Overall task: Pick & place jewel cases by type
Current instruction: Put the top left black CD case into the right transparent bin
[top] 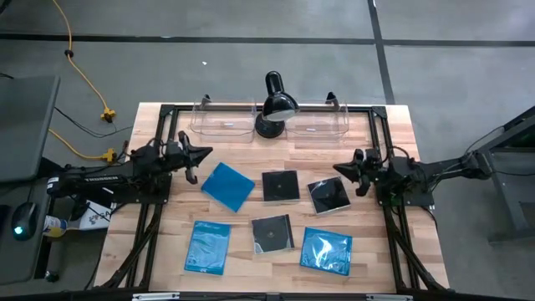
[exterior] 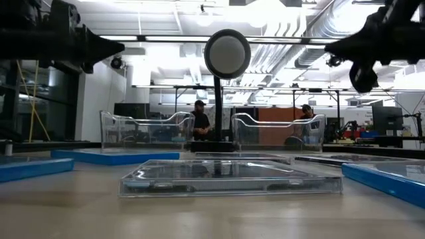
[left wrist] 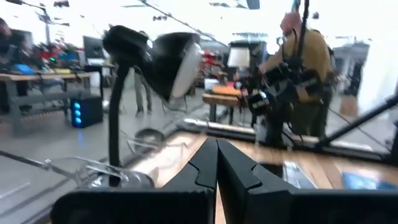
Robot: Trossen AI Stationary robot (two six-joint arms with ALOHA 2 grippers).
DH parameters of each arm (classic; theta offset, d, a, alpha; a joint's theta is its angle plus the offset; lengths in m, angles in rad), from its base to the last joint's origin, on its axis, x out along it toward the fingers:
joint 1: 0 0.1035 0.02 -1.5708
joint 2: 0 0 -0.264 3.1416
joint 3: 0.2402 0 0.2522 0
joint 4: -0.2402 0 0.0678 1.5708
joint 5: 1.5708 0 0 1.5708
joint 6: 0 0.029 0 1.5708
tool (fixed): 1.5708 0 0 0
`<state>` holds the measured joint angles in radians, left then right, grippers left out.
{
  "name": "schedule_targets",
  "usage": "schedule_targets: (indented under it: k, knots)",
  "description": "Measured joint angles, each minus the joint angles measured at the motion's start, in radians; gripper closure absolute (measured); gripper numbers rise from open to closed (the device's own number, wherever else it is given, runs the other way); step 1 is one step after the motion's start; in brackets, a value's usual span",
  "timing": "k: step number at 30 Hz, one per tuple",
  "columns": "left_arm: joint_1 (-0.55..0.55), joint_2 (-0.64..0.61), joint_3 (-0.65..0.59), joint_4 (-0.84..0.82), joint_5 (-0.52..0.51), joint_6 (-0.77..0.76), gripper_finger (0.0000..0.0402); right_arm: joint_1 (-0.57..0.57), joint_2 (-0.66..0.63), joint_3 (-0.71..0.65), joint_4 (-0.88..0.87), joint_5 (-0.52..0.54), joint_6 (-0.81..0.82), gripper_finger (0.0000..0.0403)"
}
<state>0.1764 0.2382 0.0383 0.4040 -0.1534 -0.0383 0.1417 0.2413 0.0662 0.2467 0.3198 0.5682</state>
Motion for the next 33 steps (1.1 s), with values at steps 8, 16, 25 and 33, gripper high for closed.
schedule_targets:
  k: [8,16,25,33]
  knots:
    - [0.000,0.013,0.048,0.028,0.003,0.090,0.0401,0.000,0.086,0.214,-0.016,0.139,-0.214,0.0402]
    - [0.000,0.117,0.223,-0.079,0.010,0.188,0.0401,0.000,0.317,0.603,-0.450,0.273,-0.222,0.0402]
    - [0.000,0.400,0.626,-0.481,0.052,-0.173,0.0401,-0.033,0.648,1.080,-1.109,0.212,0.148,0.0402]
    - [0.000,0.716,0.890,-0.827,0.234,-0.446,0.0401,-0.125,0.853,1.246,-1.480,0.000,0.287,0.0402]
